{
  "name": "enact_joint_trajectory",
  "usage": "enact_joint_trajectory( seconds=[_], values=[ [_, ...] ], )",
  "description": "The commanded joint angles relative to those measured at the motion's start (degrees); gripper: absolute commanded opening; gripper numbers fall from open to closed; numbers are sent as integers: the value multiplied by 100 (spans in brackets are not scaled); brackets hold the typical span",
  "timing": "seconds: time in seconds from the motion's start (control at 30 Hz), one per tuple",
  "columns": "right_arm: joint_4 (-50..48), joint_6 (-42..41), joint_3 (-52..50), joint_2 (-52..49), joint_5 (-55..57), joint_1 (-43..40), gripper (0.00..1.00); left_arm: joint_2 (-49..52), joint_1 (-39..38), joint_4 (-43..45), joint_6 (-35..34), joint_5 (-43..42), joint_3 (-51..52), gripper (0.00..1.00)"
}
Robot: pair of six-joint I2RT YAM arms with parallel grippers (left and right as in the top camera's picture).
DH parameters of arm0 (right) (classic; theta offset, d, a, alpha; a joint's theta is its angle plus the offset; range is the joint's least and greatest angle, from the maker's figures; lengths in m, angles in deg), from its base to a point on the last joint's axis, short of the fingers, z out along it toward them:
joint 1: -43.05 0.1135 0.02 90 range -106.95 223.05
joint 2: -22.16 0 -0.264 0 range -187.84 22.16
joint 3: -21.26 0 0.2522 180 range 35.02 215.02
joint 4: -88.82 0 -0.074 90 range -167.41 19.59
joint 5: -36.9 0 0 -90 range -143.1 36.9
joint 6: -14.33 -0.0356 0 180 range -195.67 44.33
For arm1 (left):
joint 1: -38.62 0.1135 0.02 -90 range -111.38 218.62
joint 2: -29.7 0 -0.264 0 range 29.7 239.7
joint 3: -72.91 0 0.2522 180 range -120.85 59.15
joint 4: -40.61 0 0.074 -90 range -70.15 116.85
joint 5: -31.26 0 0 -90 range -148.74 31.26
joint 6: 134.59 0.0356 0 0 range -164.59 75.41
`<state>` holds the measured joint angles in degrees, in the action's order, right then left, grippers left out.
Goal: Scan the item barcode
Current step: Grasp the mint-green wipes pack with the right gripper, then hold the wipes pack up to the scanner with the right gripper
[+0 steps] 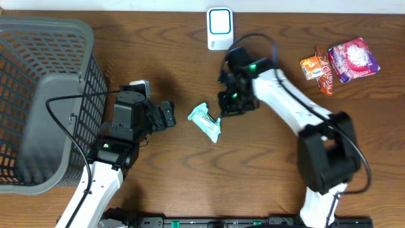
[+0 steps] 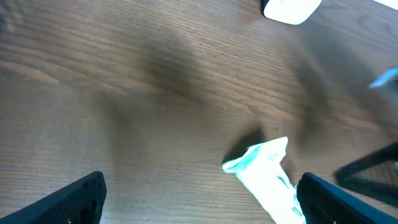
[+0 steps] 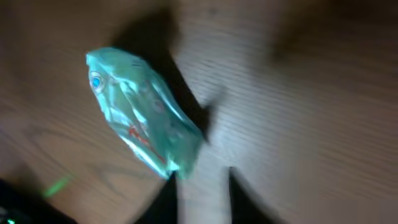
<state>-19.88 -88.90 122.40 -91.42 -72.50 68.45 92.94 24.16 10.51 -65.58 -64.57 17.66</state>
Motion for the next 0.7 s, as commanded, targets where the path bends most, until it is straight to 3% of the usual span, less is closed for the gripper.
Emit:
enact_joint_trajectory(
  seconds=[0.0, 0.07, 0.17, 0.27, 0.33, 0.5, 0.6, 0.67],
  values=[
    [11, -144, 70, 361, 321, -24, 46, 9, 20, 7, -9, 55, -39, 98],
    [-46, 11, 70, 365, 293, -24, 58, 9, 20, 7, -9, 55, -39, 98],
    [-212, 485, 66, 330, 120, 22, 61, 9, 20, 7, -9, 52, -39, 98],
    [-459, 1060, 63, 271, -28, 153, 77, 9, 20, 7, -9, 55, -39, 98],
    [-612, 1248, 63, 188, -31, 236, 82, 9, 20, 7, -9, 55, -39, 98],
    [-990, 1871, 57, -391, -129, 542, 84, 9, 20, 7, -9, 55, -39, 98],
    [-994, 1869, 57, -715, -164, 647, 75, 9, 20, 7, -9, 55, -39, 98],
    [-994, 1869, 57, -892, -199, 695, 64, 9, 20, 7, -9, 55, -39, 98]
  ],
)
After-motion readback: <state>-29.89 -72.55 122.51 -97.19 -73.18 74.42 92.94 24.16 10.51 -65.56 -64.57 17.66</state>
